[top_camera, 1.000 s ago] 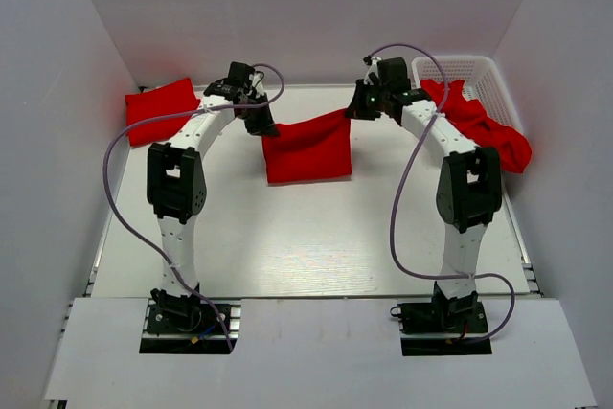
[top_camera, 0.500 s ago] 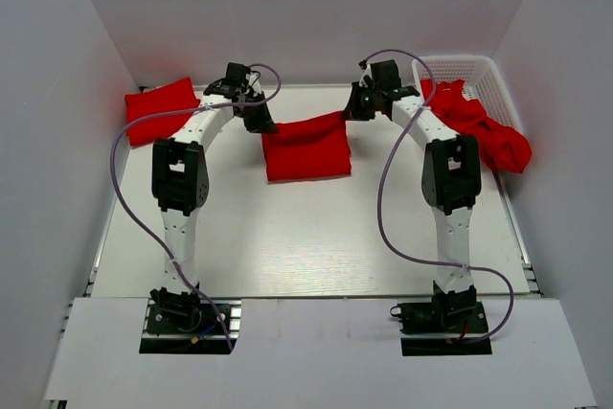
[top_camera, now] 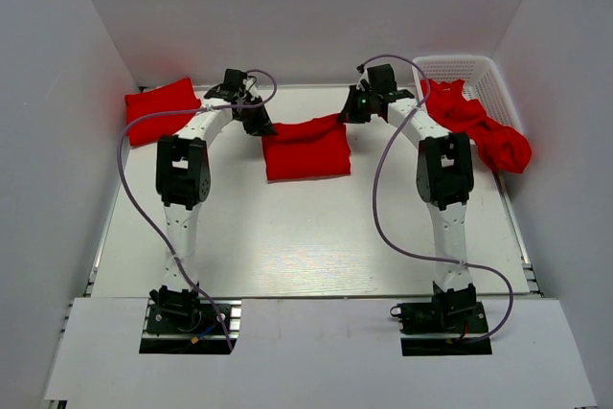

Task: Fold and stack the t-shirts
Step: Fold the long partially folded tshirt into a neat square, then put the neatly folded tshirt into the corner of the board with the left arm

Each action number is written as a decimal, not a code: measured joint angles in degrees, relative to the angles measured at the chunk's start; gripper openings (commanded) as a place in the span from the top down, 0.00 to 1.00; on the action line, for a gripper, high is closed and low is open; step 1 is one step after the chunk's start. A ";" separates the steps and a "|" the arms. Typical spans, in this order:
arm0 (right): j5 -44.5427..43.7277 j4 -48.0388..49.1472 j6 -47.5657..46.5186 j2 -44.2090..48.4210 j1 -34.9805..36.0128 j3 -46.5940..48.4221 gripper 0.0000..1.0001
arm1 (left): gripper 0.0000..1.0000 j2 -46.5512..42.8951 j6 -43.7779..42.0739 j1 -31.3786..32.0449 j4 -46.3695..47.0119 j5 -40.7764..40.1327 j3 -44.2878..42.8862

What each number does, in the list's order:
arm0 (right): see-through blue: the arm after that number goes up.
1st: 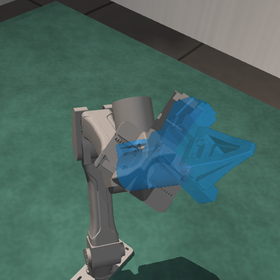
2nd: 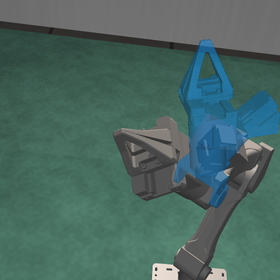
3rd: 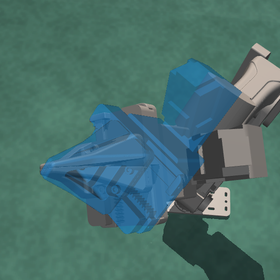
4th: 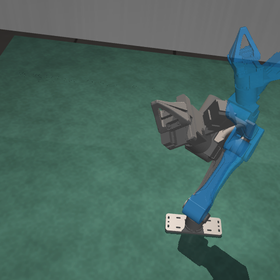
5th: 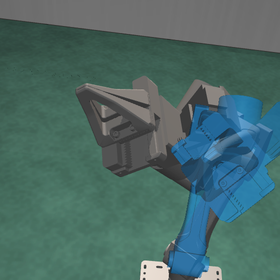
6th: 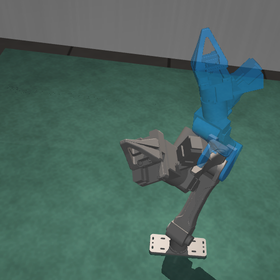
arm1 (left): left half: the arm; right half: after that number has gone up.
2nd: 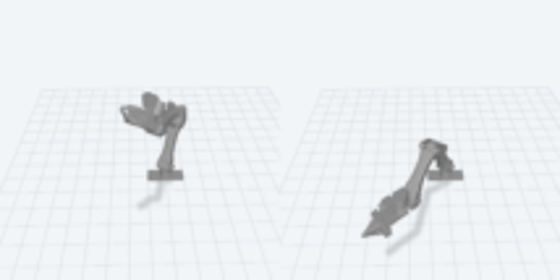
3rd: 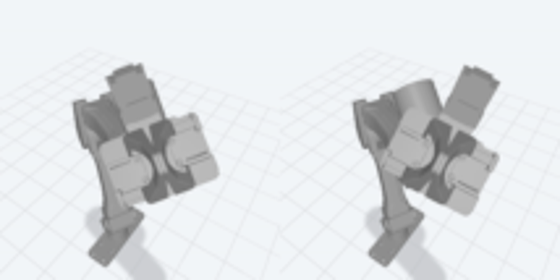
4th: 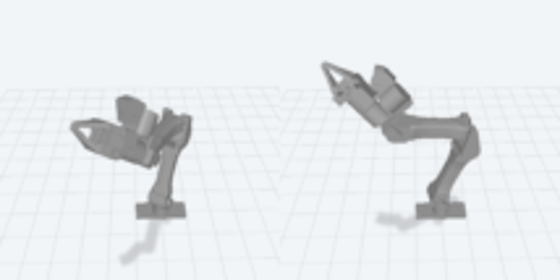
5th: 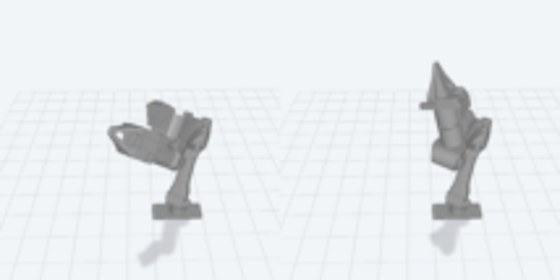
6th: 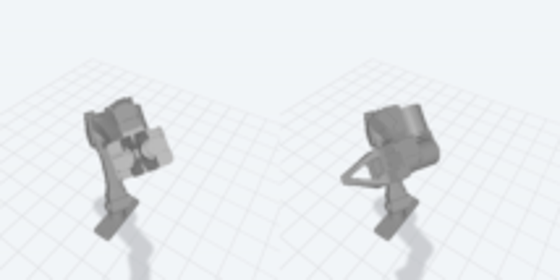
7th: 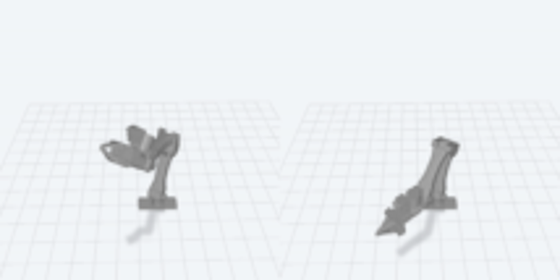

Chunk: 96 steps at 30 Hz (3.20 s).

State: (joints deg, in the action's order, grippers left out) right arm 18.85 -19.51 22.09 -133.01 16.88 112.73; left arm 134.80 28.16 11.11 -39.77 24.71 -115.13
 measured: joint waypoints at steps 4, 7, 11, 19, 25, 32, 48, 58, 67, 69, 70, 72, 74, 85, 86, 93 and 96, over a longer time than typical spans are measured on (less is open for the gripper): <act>1.51 3.48 2.27 -2.14 -0.11 1.11 0.82 | 0.19 0.00 0.35 -0.68 3.34 1.42 0.00; 3.08 10.19 7.61 -4.68 -0.33 1.90 0.41 | 0.00 0.59 2.16 -1.46 5.57 2.84 -1.44; 4.02 17.90 14.01 -9.51 -0.79 7.04 0.10 | 0.00 3.15 4.61 -3.08 9.20 3.28 -6.29; 1.49 22.21 14.67 -4.87 -1.46 2.23 0.10 | 0.00 2.99 4.50 -6.25 11.74 0.83 -4.57; 0.13 18.93 9.14 1.86 -1.46 -1.18 0.10 | 0.00 0.02 -3.78 -4.57 9.40 -3.54 1.73; -0.15 15.19 3.39 11.87 -1.40 -12.94 0.10 | 0.00 -7.61 -11.21 0.42 6.25 -10.80 10.58; -1.57 12.13 -0.13 18.88 -1.40 -25.92 0.10 | 0.16 -4.50 -14.58 3.61 5.75 -16.28 11.23; -15.06 17.68 0.72 42.40 -1.40 -49.33 0.10 | 0.73 -2.23 -15.74 7.43 8.39 -19.28 9.53; -31.12 17.55 -0.07 57.27 -1.40 -57.07 0.10 | 1.00 -1.68 -23.96 7.02 8.48 -15.58 4.68; -33.38 16.83 -0.04 59.76 -1.42 -60.11 0.10 | 1.00 -1.68 -26.18 6.34 8.15 -14.38 2.86; -34.23 16.44 0.00 60.76 -1.42 -61.59 0.10 | 1.00 -1.70 -27.36 5.92 7.74 -13.66 1.95; -35.95 15.26 0.07 62.58 -1.44 -64.28 0.10 | 1.00 -1.70 -29.53 4.96 6.08 -12.04 -0.44; -37.48 14.64 0.24 63.87 -1.44 -66.10 0.10 | 1.00 -1.70 -31.50 3.72 4.09 -10.03 -3.48; -39.98 12.68 1.40 65.70 -1.44 -66.53 0.10 | 1.00 -1.77 -38.01 -6.36 -2.71 -2.73 -14.99; -40.00 12.37 1.29 65.29 -1.44 -65.90 0.10 | 1.00 -1.70 -38.58 -7.39 -3.32 -2.54 -14.99; -39.74 12.22 0.15 61.31 -1.42 -60.78 0.10 | 1.00 -1.11 -41.38 -12.04 -4.81 -1.53 -18.21; -39.28 12.33 -0.07 59.74 -1.42 -59.67 0.10 | 1.00 -1.11 -42.42 -13.25 -4.76 -1.55 -19.61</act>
State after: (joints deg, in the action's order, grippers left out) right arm -20.43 -7.18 22.02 -73.28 15.46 53.06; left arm 133.69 -14.26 -2.13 -44.53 23.16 -134.74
